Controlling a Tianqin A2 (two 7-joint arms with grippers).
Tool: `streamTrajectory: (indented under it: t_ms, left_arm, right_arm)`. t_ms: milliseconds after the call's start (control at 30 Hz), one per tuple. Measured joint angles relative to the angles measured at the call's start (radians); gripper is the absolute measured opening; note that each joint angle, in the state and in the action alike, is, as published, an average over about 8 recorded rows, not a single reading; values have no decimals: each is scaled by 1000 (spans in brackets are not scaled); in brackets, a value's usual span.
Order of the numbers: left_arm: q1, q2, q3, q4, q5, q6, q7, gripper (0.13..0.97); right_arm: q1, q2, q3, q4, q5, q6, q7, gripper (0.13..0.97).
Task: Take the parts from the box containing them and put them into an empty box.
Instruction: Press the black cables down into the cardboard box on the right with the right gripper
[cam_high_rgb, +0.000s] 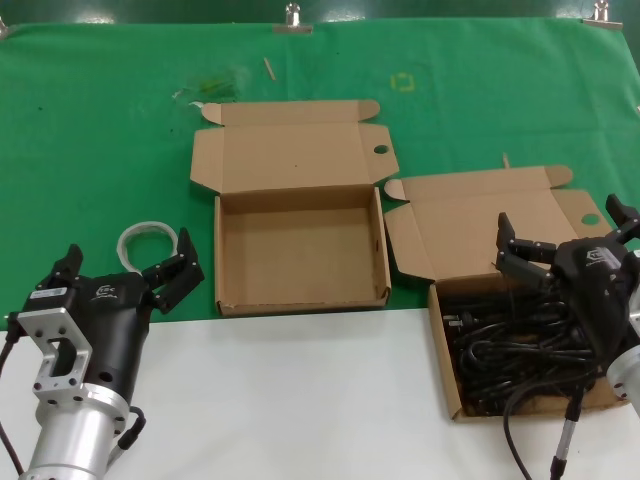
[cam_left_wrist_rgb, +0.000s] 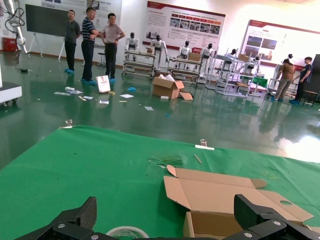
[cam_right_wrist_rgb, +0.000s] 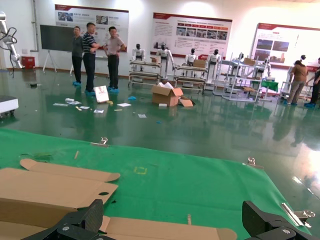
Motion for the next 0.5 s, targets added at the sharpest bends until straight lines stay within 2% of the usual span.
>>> streamTrajectory:
  t_ms: [500]
  left_arm:
    - [0, 0, 0, 0, 0, 0, 0, 966]
  right_arm:
    - [0, 0, 0, 0, 0, 0, 0, 966]
